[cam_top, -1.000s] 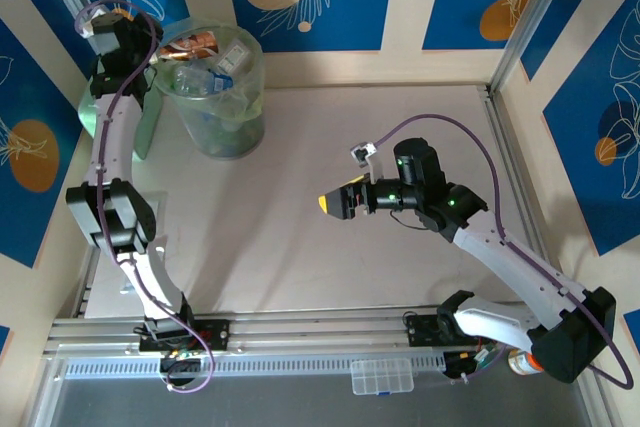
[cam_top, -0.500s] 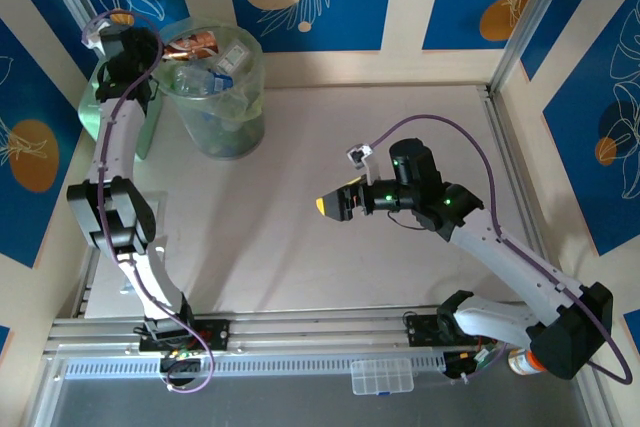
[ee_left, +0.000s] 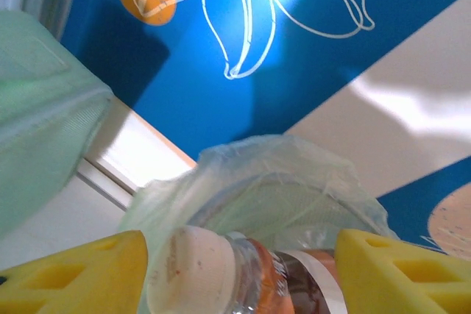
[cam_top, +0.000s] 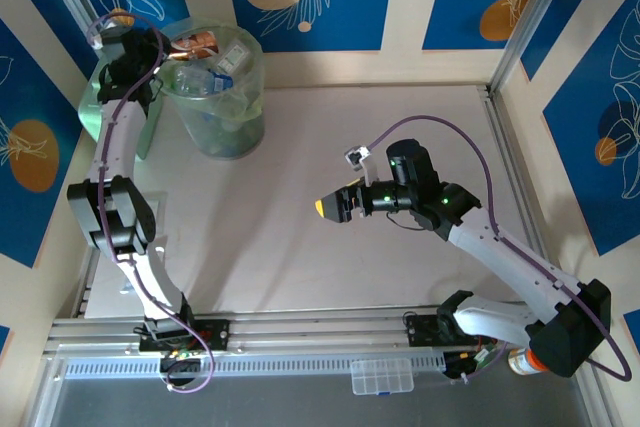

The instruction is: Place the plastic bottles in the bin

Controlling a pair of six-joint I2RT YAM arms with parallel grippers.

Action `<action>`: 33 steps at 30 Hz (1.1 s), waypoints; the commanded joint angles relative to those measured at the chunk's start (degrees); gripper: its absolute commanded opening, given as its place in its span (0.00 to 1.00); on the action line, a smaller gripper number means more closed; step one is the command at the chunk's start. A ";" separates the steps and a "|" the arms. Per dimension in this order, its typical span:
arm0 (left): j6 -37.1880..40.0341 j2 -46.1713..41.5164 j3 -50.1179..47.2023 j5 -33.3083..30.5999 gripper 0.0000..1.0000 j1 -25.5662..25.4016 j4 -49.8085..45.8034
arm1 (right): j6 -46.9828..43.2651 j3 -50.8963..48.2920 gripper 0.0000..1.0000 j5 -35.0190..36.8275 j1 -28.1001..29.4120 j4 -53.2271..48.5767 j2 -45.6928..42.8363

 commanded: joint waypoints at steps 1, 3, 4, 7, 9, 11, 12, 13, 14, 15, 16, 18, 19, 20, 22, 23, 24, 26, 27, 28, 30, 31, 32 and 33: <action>-2.47 0.22 -0.66 5.56 0.67 0.05 3.19 | -0.80 1.10 0.99 -0.06 0.47 -0.46 -0.40; -3.05 0.66 -0.75 6.91 0.67 -0.08 3.32 | -0.85 1.21 1.00 0.04 0.55 -0.50 -0.54; -3.19 0.93 -0.75 7.96 0.67 -0.10 3.58 | -0.88 1.14 1.00 0.11 0.55 -0.64 -0.58; -2.78 0.76 -0.98 8.55 0.66 -0.41 3.70 | -0.80 0.84 0.99 0.30 0.64 -0.65 -0.78; -2.50 0.44 -1.36 8.97 0.66 -0.47 4.44 | -0.66 0.58 1.00 0.30 0.69 -0.60 -0.86; -1.92 0.17 -1.45 10.17 0.66 -0.69 5.20 | -0.52 0.36 1.00 0.30 0.73 -0.54 -0.93; -1.66 0.14 -1.37 10.60 0.66 -0.76 5.61 | -0.54 0.39 0.99 0.37 0.74 -0.56 -0.93; -1.18 0.01 -1.30 10.58 0.66 -0.72 5.55 | -0.54 0.26 0.99 0.46 0.81 -0.56 -1.02; -0.56 -0.10 -1.19 10.05 0.66 -0.78 5.18 | -0.54 0.27 1.00 0.45 0.82 -0.56 -1.02; 0.04 -0.25 -1.02 9.10 0.67 -0.85 4.60 | -0.54 0.24 1.00 0.55 0.82 -0.56 -1.11; 0.80 -0.65 -1.01 7.51 0.68 -0.75 3.79 | -0.49 0.36 0.99 0.76 0.82 -0.60 -1.11; 2.44 -1.72 -1.17 5.05 0.69 -0.81 2.73 | -0.63 0.44 1.00 1.61 0.82 -0.97 -1.32; 3.46 -2.30 -1.27 4.59 0.69 -0.83 2.74 | -0.69 0.40 0.99 2.07 0.82 -1.06 -1.49; 4.61 -2.83 -1.21 3.92 0.69 -1.01 2.56 | -0.69 0.37 0.99 2.46 0.82 -1.17 -1.70; 7.84 -3.73 -0.57 1.08 0.68 -1.90 1.31 | -0.80 0.33 0.99 4.02 0.82 -1.56 -1.98; 9.97 -4.08 -0.02 -0.97 0.68 -2.66 0.35 | -0.86 0.40 1.00 4.76 0.84 -1.86 -1.99; 11.34 -4.27 0.43 -2.55 0.68 -3.25 -0.19 | -0.89 0.46 1.00 5.18 0.82 -2.03 -1.99; 12.65 -4.33 0.78 -3.31 0.69 -3.87 0.10 | -0.90 0.66 1.00 5.80 0.82 -2.30 -1.82; 12.94 -3.86 1.47 -3.58 0.69 -4.10 0.11 | -0.89 0.81 1.00 5.98 0.77 -2.55 -1.68; 13.54 -2.74 3.35 -4.47 0.70 -4.42 -1.04 | -0.89 0.92 1.00 6.01 0.82 -2.74 -1.57; 15.40 0.43 8.49 -6.03 0.70 -5.06 -3.89 | -0.98 1.12 1.00 5.97 0.82 -3.00 -1.37; 16.30 2.31 11.69 -6.59 0.70 -5.27 -5.56 | -0.98 1.34 1.00 6.09 0.81 -3.28 -1.21; 16.85 4.47 15.17 -7.23 0.70 -5.51 -7.37 | -1.06 1.73 1.00 6.17 0.76 -3.81 -1.04; 17.17 6.04 17.66 -8.02 0.70 -5.71 -8.51 | -1.15 1.96 1.00 6.15 0.82 -4.13 -1.03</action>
